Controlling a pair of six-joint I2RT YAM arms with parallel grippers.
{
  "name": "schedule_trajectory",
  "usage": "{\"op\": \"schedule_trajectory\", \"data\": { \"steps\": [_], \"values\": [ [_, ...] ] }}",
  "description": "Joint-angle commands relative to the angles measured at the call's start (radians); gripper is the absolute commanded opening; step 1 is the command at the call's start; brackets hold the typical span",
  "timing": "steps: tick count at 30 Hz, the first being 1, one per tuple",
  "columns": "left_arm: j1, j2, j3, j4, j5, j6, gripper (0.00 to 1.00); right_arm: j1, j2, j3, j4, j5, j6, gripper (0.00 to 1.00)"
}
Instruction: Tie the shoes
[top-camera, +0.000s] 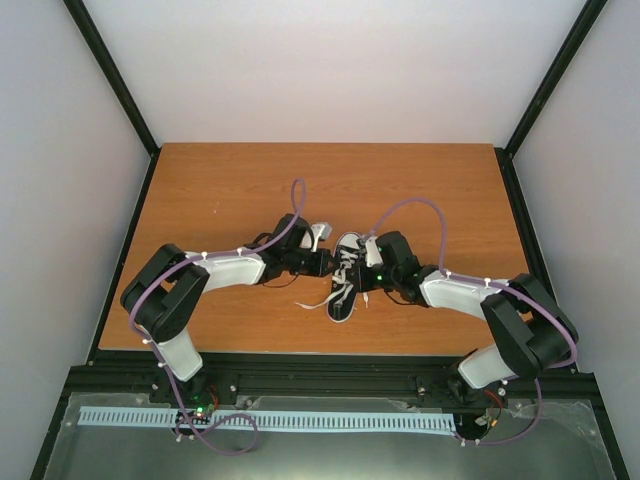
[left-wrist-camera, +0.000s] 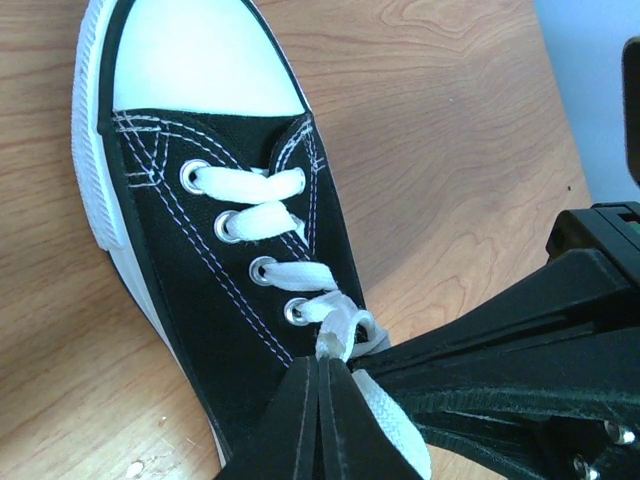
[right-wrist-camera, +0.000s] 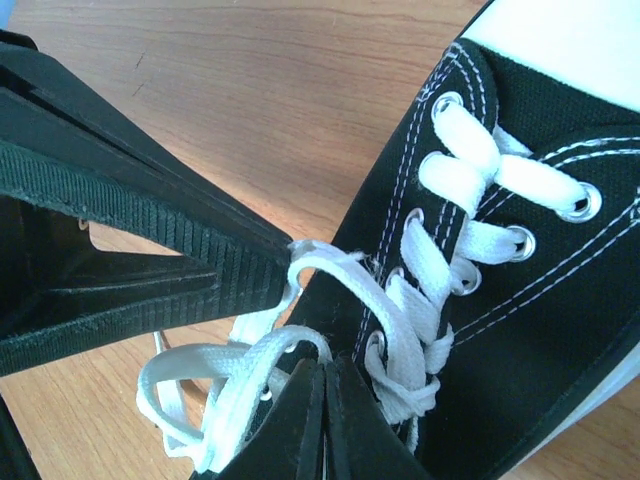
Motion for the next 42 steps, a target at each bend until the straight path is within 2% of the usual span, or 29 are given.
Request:
{"op": "schedule_trajectory", "data": {
  "steps": [1, 10, 24, 28, 35, 39, 42],
  "values": [
    [-0.003, -0.013, -0.021, 0.085, 0.031, -0.011, 0.01, 0.006, 0.018, -0.002, 0.03, 0.028, 0.002, 0.03],
    [-0.005, -0.01, -0.04, 0.142, 0.127, 0.007, 0.01, 0.006, 0.056, 0.021, 0.065, 0.043, 0.016, 0.03],
    [-0.013, 0.056, -0.032, 0.131, 0.203, 0.023, 0.01, 0.006, 0.029, -0.031, 0.116, 0.075, 0.051, 0.03],
    [-0.007, 0.014, -0.036, 0.115, 0.148, 0.017, 0.09, 0.006, 0.033, -0.042, 0.12, 0.07, 0.056, 0.03],
    [0.014, -0.066, -0.065, 0.118, 0.042, -0.064, 0.34, 0.006, 0.036, -0.051, 0.121, 0.069, 0.052, 0.03],
    [0.016, -0.063, -0.026, 0.017, -0.028, -0.081, 0.35, 0.006, 0.04, -0.05, 0.125, 0.063, 0.053, 0.03],
    [0.017, -0.024, 0.008, -0.028, -0.011, -0.075, 0.31, 0.006, 0.041, -0.05, 0.127, 0.063, 0.052, 0.03]
  ]
}}
